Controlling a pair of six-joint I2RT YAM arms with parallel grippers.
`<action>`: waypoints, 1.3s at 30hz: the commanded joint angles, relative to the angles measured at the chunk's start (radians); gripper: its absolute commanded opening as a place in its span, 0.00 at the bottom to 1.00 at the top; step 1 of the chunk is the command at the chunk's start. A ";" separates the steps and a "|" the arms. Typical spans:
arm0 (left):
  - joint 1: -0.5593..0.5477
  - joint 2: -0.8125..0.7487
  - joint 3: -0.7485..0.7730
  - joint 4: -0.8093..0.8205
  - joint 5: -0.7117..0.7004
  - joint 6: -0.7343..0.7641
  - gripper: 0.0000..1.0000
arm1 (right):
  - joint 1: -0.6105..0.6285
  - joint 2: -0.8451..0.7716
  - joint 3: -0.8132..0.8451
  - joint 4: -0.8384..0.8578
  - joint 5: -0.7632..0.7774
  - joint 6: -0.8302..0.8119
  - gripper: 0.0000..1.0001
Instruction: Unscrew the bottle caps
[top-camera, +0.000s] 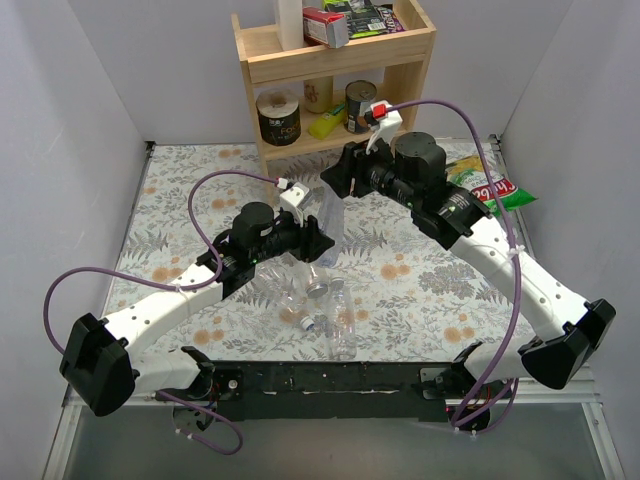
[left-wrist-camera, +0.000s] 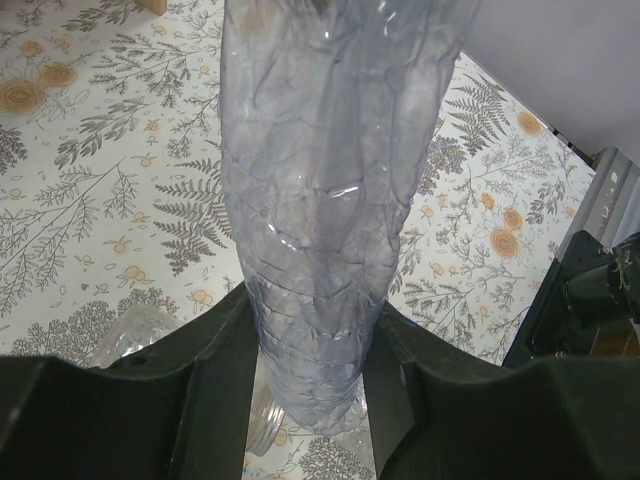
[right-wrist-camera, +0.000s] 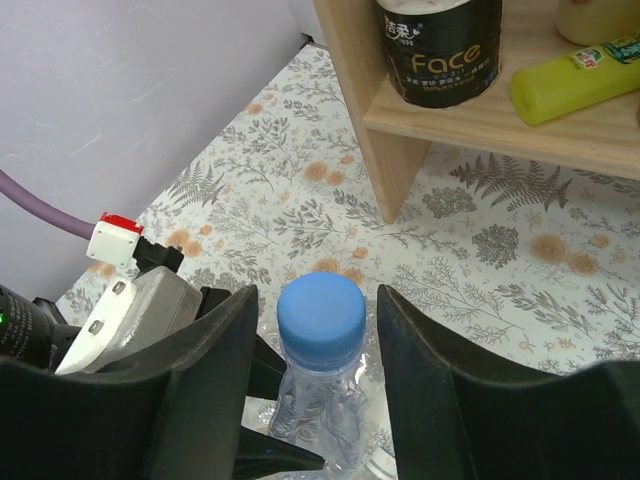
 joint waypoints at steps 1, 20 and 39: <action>-0.002 0.000 0.043 0.000 -0.008 0.003 0.08 | 0.004 0.010 0.050 0.028 -0.027 -0.013 0.54; 0.005 -0.063 0.004 0.118 0.409 0.034 0.04 | -0.235 -0.027 -0.078 0.160 -0.688 -0.033 0.12; 0.019 0.005 0.027 0.132 0.678 0.017 0.02 | -0.367 -0.096 -0.186 0.401 -0.934 0.061 0.11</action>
